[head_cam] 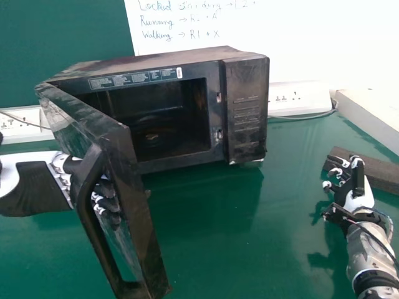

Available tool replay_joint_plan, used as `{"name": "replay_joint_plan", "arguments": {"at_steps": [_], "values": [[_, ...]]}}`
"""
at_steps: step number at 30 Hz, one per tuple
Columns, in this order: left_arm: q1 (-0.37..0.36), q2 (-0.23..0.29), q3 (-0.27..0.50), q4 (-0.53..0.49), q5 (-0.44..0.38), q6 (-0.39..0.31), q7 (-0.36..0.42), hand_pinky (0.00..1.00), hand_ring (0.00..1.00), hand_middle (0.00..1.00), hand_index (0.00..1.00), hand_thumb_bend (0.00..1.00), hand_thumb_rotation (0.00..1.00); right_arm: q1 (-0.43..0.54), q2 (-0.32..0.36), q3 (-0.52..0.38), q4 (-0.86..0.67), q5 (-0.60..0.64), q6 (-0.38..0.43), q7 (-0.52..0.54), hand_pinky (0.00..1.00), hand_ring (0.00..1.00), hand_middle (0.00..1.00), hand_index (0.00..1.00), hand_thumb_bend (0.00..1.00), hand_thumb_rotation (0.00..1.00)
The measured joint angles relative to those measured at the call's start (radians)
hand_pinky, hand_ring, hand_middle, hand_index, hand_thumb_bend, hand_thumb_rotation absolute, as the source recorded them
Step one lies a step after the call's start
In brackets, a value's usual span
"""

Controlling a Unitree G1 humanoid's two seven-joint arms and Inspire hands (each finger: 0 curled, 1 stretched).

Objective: Open the door of oven

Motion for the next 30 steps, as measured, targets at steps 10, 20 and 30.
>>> {"name": "replay_joint_plan", "arguments": {"at_steps": [10, 20, 30], "values": [[0.000, -0.002, 0.002, -0.012, 0.008, 0.015, 0.000, 0.03, 0.09, 0.17, 0.48, 0.50, 0.04, 0.002, -0.007, -0.004, 0.000, 0.001, 0.001, 0.001, 0.97, 1.00, 1.00, 1.00, 1.00, 1.00], [0.000, -0.004, 0.006, -0.021, 0.019, 0.025, 0.000, 0.03, 0.09, 0.17, 0.48, 0.50, 0.04, 0.003, -0.007, -0.008, 0.000, 0.001, 0.001, 0.001, 0.97, 1.00, 1.00, 1.00, 1.00, 1.00], [0.000, -0.004, 0.007, -0.027, 0.019, 0.031, 0.001, 0.03, 0.09, 0.17, 0.48, 0.50, 0.04, 0.006, -0.007, -0.013, 0.000, 0.001, 0.001, 0.004, 0.97, 1.00, 1.00, 1.00, 1.00, 1.00]]}}
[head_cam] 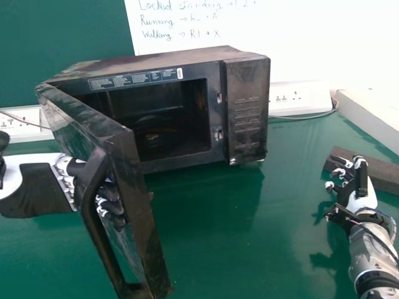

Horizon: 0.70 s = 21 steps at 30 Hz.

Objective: Open the door of oven

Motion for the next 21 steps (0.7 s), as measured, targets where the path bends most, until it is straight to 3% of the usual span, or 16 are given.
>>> {"name": "replay_joint_plan", "arguments": {"at_steps": [21], "values": [[0.002, -0.013, 0.025, -0.009, 0.027, 0.013, 0.000, 0.03, 0.09, 0.17, 0.48, 0.50, 0.04, 0.005, -0.001, -0.005, 0.000, 0.000, 0.000, 0.014, 0.97, 1.00, 1.00, 1.00, 1.00, 1.00]]}}
